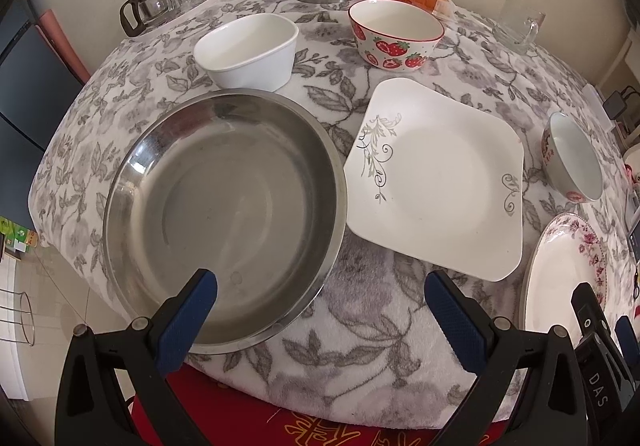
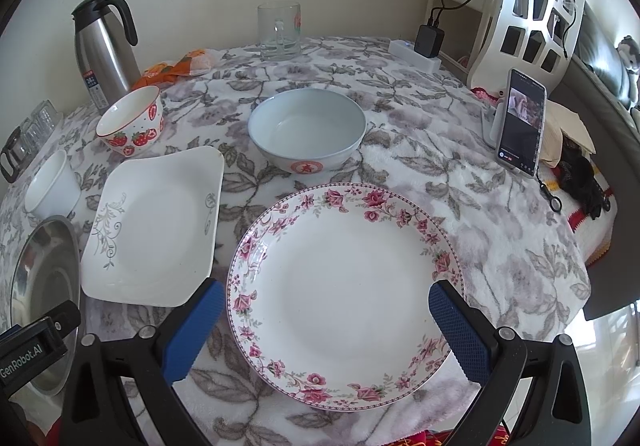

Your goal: Organize plates and bowls

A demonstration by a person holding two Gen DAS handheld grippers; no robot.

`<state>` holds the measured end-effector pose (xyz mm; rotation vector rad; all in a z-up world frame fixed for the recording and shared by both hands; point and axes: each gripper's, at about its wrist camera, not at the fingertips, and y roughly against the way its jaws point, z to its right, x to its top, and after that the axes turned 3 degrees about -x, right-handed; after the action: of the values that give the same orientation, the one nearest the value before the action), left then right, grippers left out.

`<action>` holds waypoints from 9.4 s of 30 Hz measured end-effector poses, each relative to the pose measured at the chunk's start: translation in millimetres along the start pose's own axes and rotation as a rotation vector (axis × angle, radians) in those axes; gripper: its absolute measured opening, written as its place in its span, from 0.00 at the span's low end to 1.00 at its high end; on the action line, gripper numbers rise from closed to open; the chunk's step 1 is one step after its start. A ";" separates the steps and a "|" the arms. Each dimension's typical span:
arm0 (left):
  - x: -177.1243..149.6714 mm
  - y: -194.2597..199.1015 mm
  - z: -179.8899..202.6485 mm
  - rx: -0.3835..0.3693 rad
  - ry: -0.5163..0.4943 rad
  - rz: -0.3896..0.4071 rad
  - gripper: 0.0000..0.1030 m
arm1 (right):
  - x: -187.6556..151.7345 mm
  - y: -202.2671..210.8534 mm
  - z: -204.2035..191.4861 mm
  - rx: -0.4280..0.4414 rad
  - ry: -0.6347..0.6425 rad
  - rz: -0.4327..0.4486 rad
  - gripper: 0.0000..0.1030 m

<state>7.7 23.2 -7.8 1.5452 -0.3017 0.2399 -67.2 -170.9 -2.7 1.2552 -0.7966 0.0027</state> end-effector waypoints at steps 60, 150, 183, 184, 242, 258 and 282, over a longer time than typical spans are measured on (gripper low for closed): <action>25.5 5.5 -114.9 0.009 0.247 0.095 1.00 | -8.8 19.7 -104.3 0.241 0.136 0.008 1.00; 27.5 2.1 -203.7 -0.079 0.221 0.204 0.19 | 10.1 10.0 -163.6 0.579 0.211 -0.075 0.13; 101.6 -16.9 -30.2 -0.125 0.132 0.084 0.21 | 87.2 -50.1 -29.8 0.452 0.049 -0.008 0.14; 103.1 -19.0 -28.6 -0.122 0.133 0.082 0.21 | 87.5 -52.4 -29.1 0.454 0.044 -0.014 0.14; 84.8 -19.9 -32.9 -0.093 0.188 0.071 0.52 | 68.9 -43.8 -53.5 0.229 0.260 -0.029 0.54; 67.5 -12.9 -12.9 -0.030 0.139 0.089 0.88 | 63.1 -45.0 -35.2 0.188 0.233 -0.038 0.94; 9.6 53.4 113.7 -0.388 -0.170 0.254 0.98 | 50.1 -66.4 111.2 0.088 -0.080 -0.075 1.00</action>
<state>-5.9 -89.9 45.8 1.1435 -0.6423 0.2330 -61.8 -308.3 -22.3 1.3750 -0.8257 -0.0743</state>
